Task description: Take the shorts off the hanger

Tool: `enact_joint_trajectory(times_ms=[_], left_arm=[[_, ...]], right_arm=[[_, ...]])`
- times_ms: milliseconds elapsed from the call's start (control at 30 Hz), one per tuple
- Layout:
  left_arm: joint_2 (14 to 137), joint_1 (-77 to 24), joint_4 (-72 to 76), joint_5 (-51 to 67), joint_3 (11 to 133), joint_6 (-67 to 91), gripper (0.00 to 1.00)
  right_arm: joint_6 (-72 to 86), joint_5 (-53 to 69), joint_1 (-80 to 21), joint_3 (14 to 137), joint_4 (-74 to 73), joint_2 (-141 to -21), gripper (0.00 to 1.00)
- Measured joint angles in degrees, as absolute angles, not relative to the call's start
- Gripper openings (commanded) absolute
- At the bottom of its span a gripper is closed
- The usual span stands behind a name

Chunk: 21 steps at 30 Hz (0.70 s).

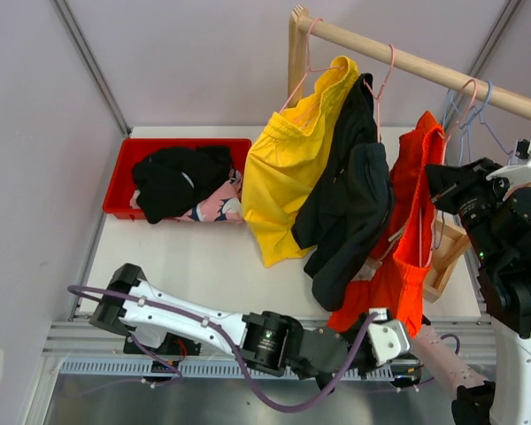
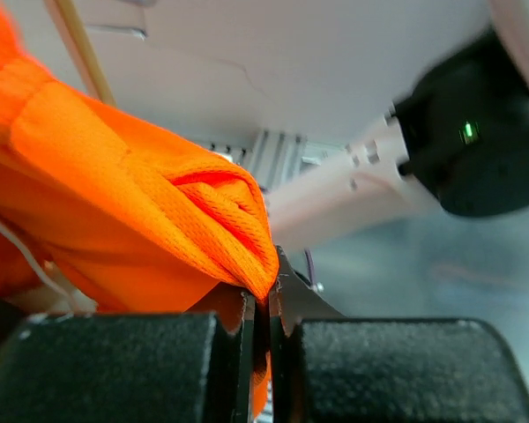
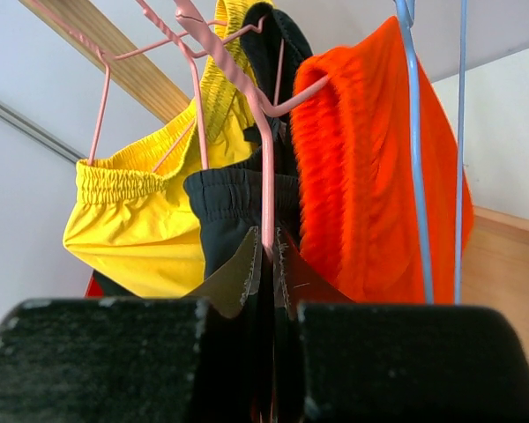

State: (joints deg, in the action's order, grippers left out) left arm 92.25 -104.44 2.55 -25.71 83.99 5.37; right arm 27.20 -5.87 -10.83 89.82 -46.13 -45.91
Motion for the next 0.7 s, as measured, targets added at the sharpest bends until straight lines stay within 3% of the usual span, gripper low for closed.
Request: enact_joint_trajectory(times_ms=[400,700], left_arm=[[97.6,-101.1,1.9,-28.1,82.2,7.6,0.0],[100.9,-87.7,-6.3,-28.4,96.3,6.1,0.0]], right_arm=[[27.0,-6.2,-10.8,92.5,-49.1,-46.8,0.0],[30.6,-1.9,-10.8,94.3,-57.5,-41.4,0.0]])
